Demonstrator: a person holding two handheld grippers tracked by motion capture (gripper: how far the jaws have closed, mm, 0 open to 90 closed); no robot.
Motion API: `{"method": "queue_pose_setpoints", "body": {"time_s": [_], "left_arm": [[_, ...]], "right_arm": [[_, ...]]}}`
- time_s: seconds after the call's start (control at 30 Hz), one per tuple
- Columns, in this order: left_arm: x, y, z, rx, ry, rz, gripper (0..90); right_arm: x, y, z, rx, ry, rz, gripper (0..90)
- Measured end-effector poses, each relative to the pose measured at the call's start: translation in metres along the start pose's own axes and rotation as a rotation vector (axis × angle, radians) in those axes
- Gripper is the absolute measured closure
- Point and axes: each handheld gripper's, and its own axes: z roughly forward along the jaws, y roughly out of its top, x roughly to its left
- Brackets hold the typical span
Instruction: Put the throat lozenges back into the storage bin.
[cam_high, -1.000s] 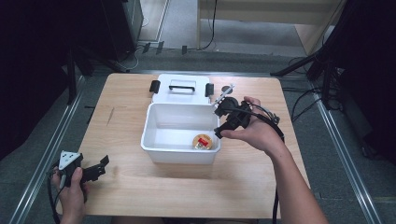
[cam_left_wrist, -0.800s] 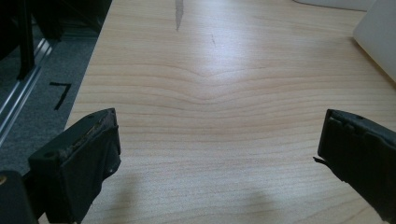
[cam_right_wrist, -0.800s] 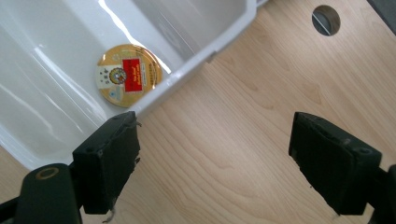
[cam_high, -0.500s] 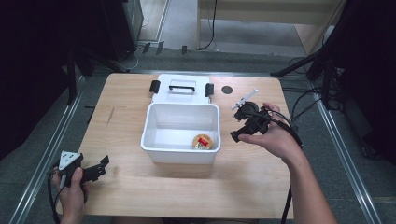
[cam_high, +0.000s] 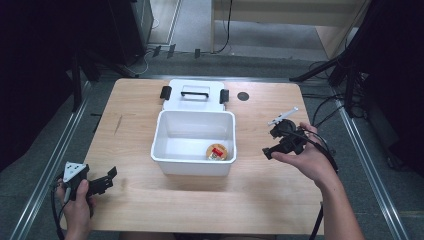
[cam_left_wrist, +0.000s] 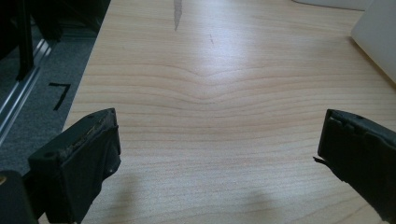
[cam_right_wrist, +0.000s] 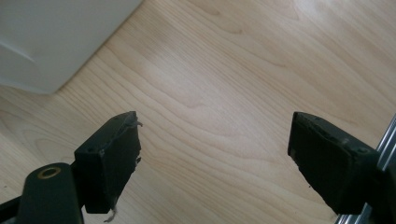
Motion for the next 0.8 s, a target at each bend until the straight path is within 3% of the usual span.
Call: {"method": "queue_pose_setpoints", "body": {"time_s": [0.43, 0.67, 0.8], "left_arm": [[0.0, 0.0, 0.0, 0.002, -0.002, -0.001, 0.0], [0.0, 0.0, 0.0, 0.002, -0.003, -0.001, 0.0], [0.0, 0.0, 0.0, 0.002, -0.003, 0.0, 0.0]], "right_arm": [[-0.015, -0.057, 0.021, -0.067, -0.021, 0.133, 16.9], [-0.02, -0.093, 0.026, -0.16, -0.042, 0.229, 15.7], [-0.02, -0.109, 0.03, -0.206, -0.046, 0.25, 13.4]]}}
